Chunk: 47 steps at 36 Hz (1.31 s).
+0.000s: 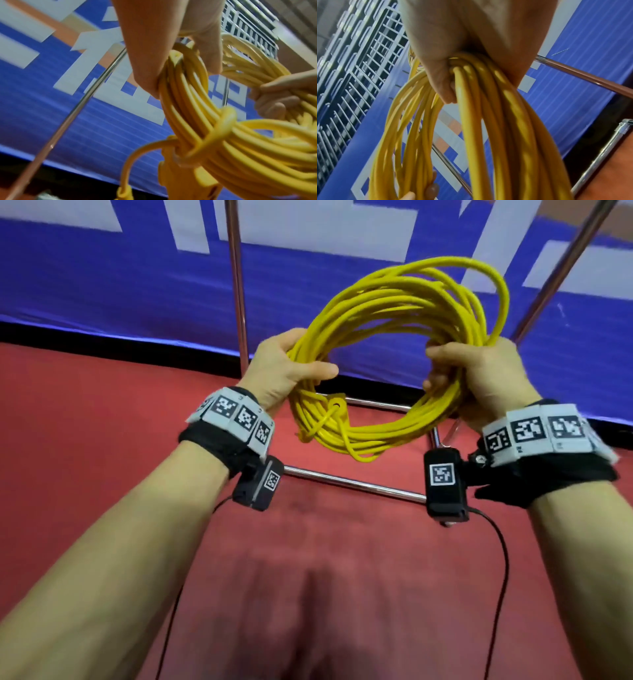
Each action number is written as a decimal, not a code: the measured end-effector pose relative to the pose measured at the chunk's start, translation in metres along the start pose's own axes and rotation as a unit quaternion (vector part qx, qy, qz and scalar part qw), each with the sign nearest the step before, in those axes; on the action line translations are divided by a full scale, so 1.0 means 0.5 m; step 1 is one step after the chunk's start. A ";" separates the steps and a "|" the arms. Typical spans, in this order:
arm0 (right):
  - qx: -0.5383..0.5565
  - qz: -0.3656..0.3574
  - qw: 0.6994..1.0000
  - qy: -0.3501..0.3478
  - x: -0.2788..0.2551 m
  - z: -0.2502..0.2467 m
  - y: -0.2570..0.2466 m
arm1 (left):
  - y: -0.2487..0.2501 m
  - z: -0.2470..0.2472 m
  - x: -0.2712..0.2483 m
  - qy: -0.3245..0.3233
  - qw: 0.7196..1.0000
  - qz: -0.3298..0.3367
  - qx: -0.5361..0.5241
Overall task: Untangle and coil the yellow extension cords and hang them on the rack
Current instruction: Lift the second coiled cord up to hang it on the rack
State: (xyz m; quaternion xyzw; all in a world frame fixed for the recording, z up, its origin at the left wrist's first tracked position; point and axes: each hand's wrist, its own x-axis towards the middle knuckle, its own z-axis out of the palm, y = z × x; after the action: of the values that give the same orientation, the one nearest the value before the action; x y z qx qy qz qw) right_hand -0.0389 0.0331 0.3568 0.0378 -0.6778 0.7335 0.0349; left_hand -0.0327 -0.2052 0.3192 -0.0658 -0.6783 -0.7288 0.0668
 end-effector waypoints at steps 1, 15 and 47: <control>-0.009 0.000 1.000 0.006 0.006 0.005 -0.002 | 0.014 -0.007 0.006 -0.006 1.000 -0.010 0.027; -0.080 0.100 0.991 -0.035 0.069 0.109 -0.367 | 0.390 -0.077 0.061 -0.020 0.987 -0.152 0.040; -0.144 0.101 0.984 0.022 0.423 0.279 -0.945 | 1.008 -0.114 0.530 0.131 0.973 -0.131 0.137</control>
State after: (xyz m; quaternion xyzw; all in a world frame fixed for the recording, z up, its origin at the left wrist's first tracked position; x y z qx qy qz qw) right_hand -0.1995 -0.0685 0.8580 -0.0520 -0.7756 0.6288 -0.0192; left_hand -0.1992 -0.2999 0.8584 0.1295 -0.7598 -0.6335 0.0680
